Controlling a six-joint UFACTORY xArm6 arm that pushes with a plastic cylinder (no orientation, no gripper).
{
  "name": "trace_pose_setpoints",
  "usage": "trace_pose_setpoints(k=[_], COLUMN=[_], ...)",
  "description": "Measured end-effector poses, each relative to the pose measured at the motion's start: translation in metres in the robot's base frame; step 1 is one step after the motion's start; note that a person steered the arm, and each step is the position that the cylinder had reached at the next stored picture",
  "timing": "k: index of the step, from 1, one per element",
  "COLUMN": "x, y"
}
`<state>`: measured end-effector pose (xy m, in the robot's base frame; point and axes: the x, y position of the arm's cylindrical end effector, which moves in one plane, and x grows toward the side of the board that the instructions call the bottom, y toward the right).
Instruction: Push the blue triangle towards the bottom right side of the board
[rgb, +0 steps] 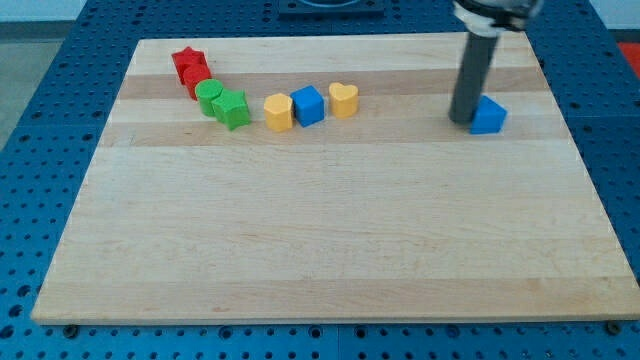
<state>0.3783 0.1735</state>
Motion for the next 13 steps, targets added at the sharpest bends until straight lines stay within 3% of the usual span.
trace_pose_setpoints(k=[2, 3, 5, 6, 8, 9, 11, 12, 13], x=[-0.050, -0.044, 0.086, 0.081, -0.002, 0.001, 0.106, 0.087, 0.040], y=[-0.001, 0.038, 0.047, 0.048, 0.059, 0.030, 0.042, 0.043, 0.042])
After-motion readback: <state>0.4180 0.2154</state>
